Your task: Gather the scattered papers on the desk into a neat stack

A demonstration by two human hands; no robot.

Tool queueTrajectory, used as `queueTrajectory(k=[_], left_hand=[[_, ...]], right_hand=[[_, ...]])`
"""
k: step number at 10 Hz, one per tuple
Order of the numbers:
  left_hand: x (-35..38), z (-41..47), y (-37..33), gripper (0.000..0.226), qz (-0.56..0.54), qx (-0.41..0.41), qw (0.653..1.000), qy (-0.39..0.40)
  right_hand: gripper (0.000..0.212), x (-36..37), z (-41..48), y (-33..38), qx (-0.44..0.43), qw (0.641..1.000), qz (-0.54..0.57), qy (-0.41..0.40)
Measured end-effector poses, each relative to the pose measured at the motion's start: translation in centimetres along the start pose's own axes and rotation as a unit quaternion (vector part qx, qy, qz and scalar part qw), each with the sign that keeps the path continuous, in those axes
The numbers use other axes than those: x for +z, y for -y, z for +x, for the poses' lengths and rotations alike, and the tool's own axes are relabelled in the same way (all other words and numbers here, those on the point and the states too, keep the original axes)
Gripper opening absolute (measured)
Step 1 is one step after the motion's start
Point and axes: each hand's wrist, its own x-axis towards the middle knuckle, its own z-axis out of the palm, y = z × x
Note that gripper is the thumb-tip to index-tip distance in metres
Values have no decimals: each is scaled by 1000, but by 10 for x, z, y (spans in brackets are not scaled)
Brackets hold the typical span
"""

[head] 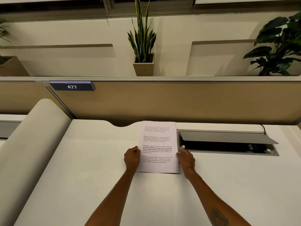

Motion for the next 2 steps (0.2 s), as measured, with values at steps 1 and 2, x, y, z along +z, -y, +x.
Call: queueTrajectory(k=[1,2], left_hand=[[-7,-9,6,14,1,4,1000,3],[-13,-14,9,29,9,-6,1000,7]], right_hand=[[30,-7,-8,1,8,1000,8,15],[31,-12,-16,4,13,999,-24,19]])
